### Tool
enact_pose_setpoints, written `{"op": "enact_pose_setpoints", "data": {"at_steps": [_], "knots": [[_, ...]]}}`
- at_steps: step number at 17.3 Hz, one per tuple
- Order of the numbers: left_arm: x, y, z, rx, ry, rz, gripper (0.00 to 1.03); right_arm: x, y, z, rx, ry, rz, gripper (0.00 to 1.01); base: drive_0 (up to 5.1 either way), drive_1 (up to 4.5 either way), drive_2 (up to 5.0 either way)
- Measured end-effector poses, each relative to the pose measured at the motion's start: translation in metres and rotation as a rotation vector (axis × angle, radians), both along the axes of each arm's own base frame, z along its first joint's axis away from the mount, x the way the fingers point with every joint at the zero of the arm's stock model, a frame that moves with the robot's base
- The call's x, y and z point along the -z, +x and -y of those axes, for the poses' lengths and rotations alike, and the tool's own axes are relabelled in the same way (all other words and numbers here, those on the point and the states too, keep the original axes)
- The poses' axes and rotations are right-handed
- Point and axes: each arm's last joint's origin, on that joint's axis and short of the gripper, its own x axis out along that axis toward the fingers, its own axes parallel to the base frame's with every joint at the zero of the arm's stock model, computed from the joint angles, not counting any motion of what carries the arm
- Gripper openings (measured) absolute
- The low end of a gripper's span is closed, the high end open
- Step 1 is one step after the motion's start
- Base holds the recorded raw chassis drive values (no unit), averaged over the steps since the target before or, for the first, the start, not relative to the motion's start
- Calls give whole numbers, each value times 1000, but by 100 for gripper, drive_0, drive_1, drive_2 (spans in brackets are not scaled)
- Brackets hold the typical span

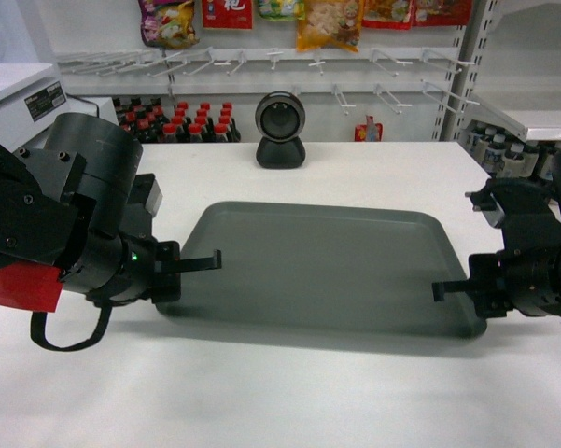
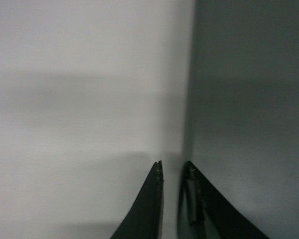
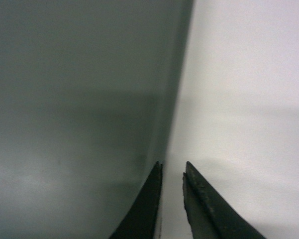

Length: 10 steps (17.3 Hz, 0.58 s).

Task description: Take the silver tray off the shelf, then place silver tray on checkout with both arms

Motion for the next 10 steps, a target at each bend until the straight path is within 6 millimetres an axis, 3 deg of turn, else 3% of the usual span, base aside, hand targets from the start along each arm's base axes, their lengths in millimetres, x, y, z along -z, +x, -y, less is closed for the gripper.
{"op": "enact_pose_setpoints", "data": {"at_steps": [2,4,7,9,10], "knots": [[-4,3,-19,-80,44,16,32,-6,3,13,39,-50,35,31,0,0,0],[-31,-3,-44,-152,84,96,52,-44,-2,32,91,-60,118,51,0,0,0],[-111,-28,-45,-150,114,284,79,-122,-26,48,104,-32,300,78,0,0,0],[-173,-62,-43,-163,100,512,100,-167,-55,52,85,-11,454,99,0,0,0],[-194,-77,-44,-170,87,599,98,-177,-58,53,93,-9,545,97,0,0,0]]}}
